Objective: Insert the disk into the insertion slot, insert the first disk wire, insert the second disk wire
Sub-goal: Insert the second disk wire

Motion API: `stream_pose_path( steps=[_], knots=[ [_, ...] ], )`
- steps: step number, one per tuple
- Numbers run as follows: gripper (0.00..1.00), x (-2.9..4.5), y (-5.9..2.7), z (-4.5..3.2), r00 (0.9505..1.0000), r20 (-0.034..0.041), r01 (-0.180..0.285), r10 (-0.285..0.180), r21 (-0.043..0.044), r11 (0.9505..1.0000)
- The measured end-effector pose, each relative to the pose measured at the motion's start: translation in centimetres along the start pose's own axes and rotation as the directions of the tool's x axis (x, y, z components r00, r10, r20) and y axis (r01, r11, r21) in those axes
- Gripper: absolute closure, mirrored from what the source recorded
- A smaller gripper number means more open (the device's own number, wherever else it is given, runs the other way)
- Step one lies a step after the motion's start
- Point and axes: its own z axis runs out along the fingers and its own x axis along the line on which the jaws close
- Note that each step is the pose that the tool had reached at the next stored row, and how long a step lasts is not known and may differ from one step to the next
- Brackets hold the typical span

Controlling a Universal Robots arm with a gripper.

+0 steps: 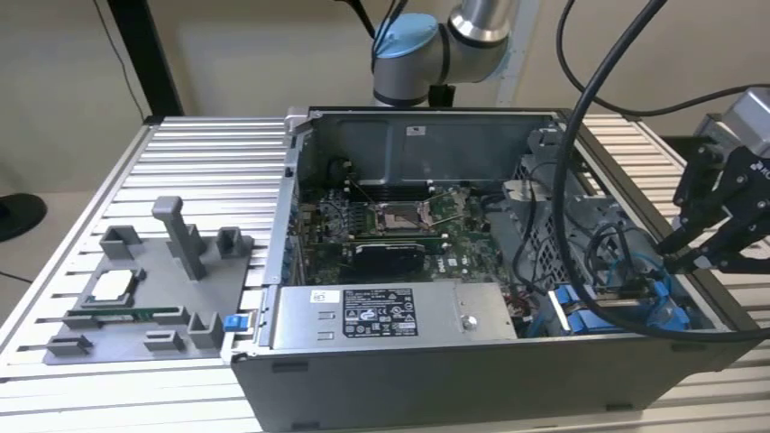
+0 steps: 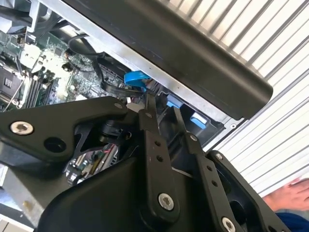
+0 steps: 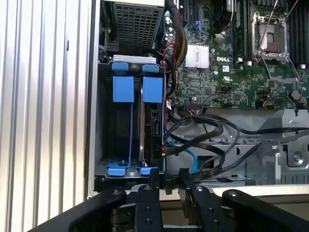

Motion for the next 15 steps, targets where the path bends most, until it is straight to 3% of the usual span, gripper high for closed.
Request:
stream_pose_path(
  steps=[15],
  knots=[
    [0.00,0.02,-0.21,0.09,1.0000,-0.0003,0.004,-0.004,-0.0001,1.0000]
  ],
)
